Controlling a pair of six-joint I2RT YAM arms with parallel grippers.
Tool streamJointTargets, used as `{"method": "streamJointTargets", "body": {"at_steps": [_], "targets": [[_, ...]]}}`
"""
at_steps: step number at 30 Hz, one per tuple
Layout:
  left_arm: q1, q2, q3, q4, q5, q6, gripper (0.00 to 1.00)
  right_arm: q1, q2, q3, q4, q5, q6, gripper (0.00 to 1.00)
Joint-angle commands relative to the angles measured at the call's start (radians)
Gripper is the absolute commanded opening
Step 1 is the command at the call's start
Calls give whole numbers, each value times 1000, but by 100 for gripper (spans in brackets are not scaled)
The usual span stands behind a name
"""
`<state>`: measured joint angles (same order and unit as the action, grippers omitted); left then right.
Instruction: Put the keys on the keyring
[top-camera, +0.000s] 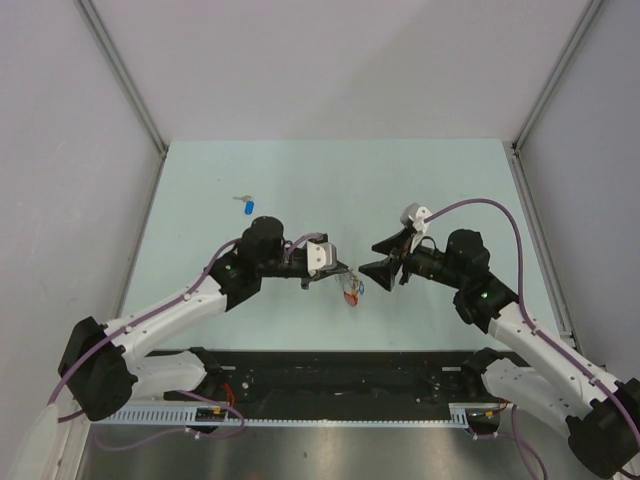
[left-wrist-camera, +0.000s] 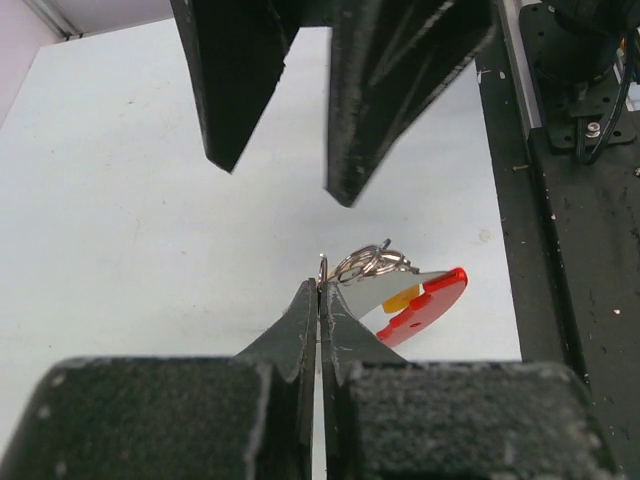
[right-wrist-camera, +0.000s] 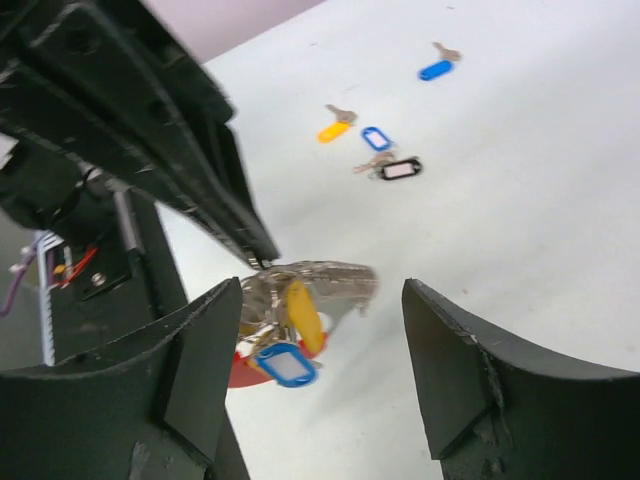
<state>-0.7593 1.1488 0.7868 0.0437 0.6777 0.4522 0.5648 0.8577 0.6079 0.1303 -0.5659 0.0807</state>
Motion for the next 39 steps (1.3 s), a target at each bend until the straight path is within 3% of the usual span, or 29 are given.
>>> {"method": "streamJointTargets", "body": {"at_steps": [1,5,15,25,28,31,32,35,39], "targets": [[-3,-29,-11,77,-12,-24,1,-14,1,27,-21,110,30,68],[-3,-28,-15,87,-55,-35,0,-14,9,12,0,90,39,66],[-3,132,72,56,-283,-122,0,-17,-12,7,-109,342,33,66],[-8,472,250,62,-250,-202,4,-20,-81,-8,-245,506,54,69],[-17,543,267,77,-251,-236,10,-25,-111,-11,-290,558,76,70],[-17,540,244,139,-268,-309,29,-32,-138,-11,-330,624,106,74],[-17,526,232,178,-302,-326,42,-40,-152,-11,-339,653,116,76],[-11,457,213,190,-393,-383,65,-62,-178,-11,-370,690,146,80],[46,324,186,188,-498,-480,79,-78,-245,-10,-417,748,163,83]]}}
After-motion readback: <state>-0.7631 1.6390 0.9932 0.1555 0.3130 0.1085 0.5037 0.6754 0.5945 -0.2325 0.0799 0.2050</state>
